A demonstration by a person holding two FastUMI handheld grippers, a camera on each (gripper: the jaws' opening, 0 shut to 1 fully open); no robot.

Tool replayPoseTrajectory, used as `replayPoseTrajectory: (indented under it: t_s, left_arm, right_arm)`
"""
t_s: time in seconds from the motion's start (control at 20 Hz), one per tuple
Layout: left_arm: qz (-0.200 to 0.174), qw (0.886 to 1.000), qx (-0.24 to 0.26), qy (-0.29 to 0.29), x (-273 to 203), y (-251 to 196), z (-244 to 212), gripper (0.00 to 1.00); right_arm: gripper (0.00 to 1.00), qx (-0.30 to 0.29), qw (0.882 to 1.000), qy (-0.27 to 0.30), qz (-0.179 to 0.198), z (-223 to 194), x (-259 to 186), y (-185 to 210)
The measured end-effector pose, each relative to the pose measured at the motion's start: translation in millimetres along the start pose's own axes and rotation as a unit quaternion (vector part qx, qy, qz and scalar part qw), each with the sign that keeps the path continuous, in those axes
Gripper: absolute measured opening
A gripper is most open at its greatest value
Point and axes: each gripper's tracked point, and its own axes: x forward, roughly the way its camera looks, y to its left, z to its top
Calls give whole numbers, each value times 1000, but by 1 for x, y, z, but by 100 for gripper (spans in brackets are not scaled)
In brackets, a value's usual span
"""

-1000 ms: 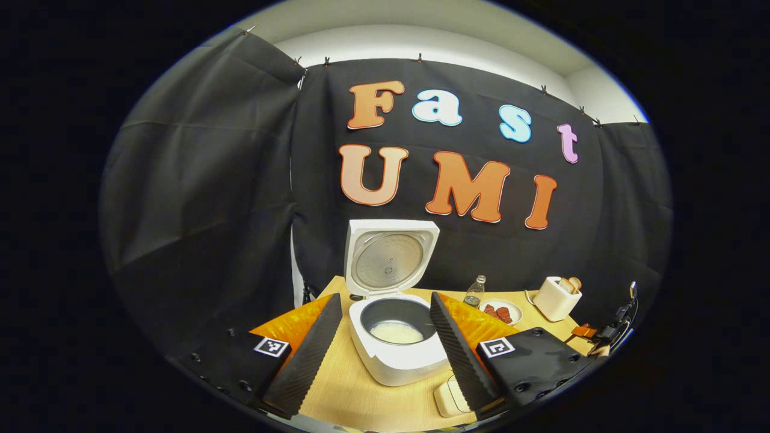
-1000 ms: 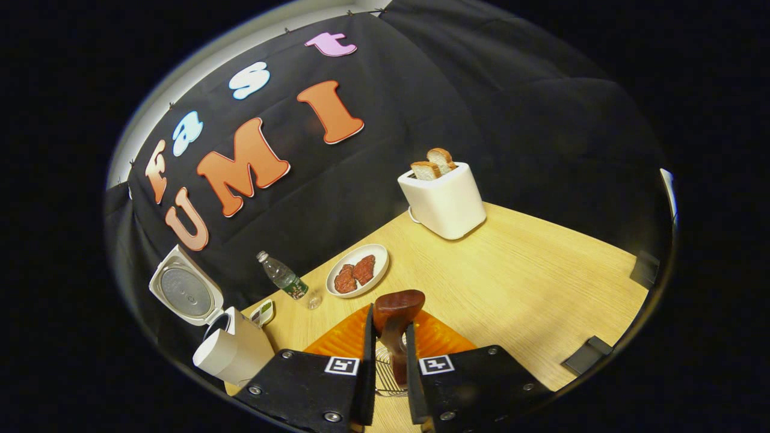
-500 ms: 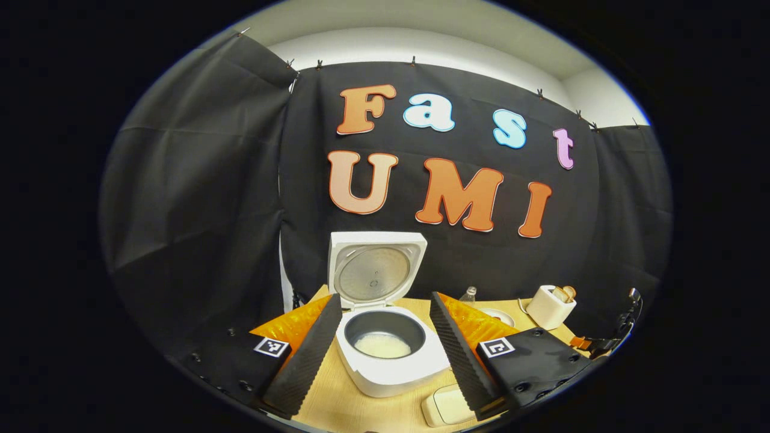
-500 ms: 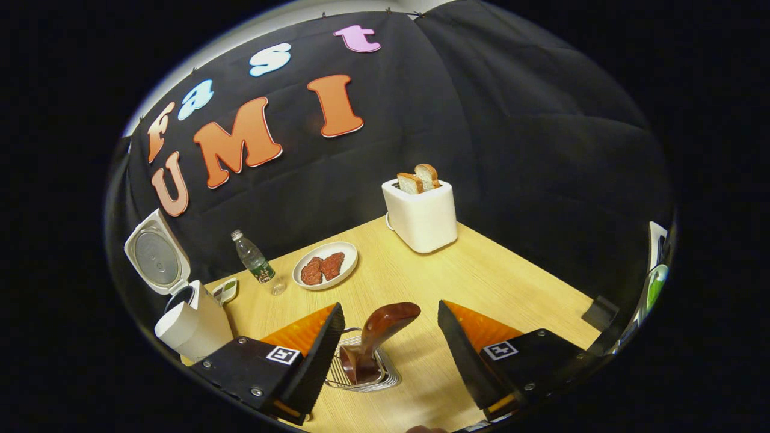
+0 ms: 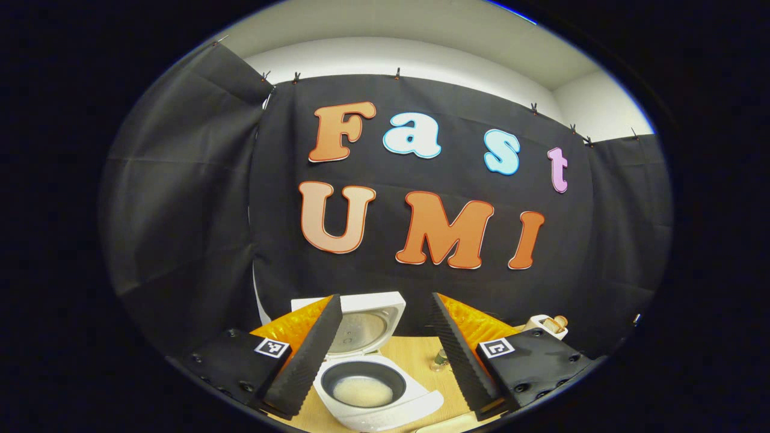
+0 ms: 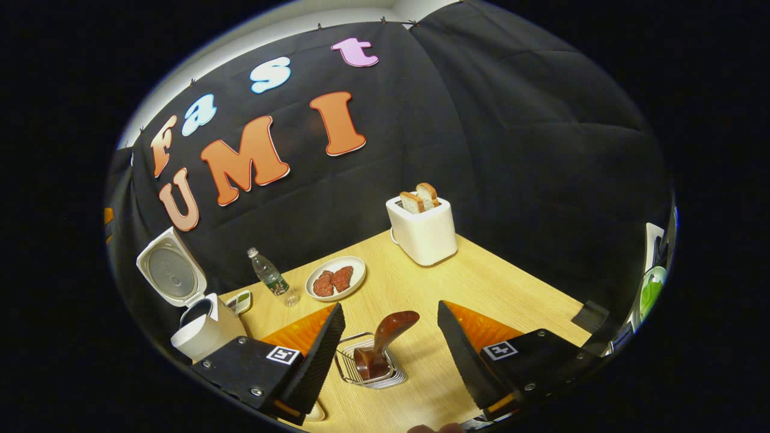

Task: Close the left gripper, press the button to open the rice cooker; take a wooden spoon from the chopstick holder with the right hand, scoop a spoonful of rice and pour it into the rice cooker, then put the wooden spoon back into the chopstick holder.

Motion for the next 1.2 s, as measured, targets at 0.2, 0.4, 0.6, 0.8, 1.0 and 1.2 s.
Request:
replayPoseTrajectory:
  t_s: [0.2, 0.4, 0.6, 0.8, 1.0, 1.2]
  left_arm:
    - [4, 999, -21, 27, 59, 14, 6, 100]
    - [28, 998, -25, 59, 122, 49, -4, 100]
    - [43, 993, -19, 109, 172, 73, -46, 99]
    - [52, 986, -36, 153, 204, 84, -89, 99]
    - [53, 982, -35, 180, 210, 85, -111, 100]
    - [46, 984, -25, 171, 195, 77, -111, 99]
  right_arm:
    - [95, -7, 1000, -18, -7, 16, -9, 0]
    - [95, -8, 999, -24, -20, 24, -15, -2]
    - [95, -11, 999, -23, -32, 24, -15, -5]
    - [95, -10, 999, -19, -39, 23, -13, -4]
    - [95, -18, 999, -24, -38, 27, -15, 3]
    - [95, -24, 999, -30, -33, 35, -15, 9]
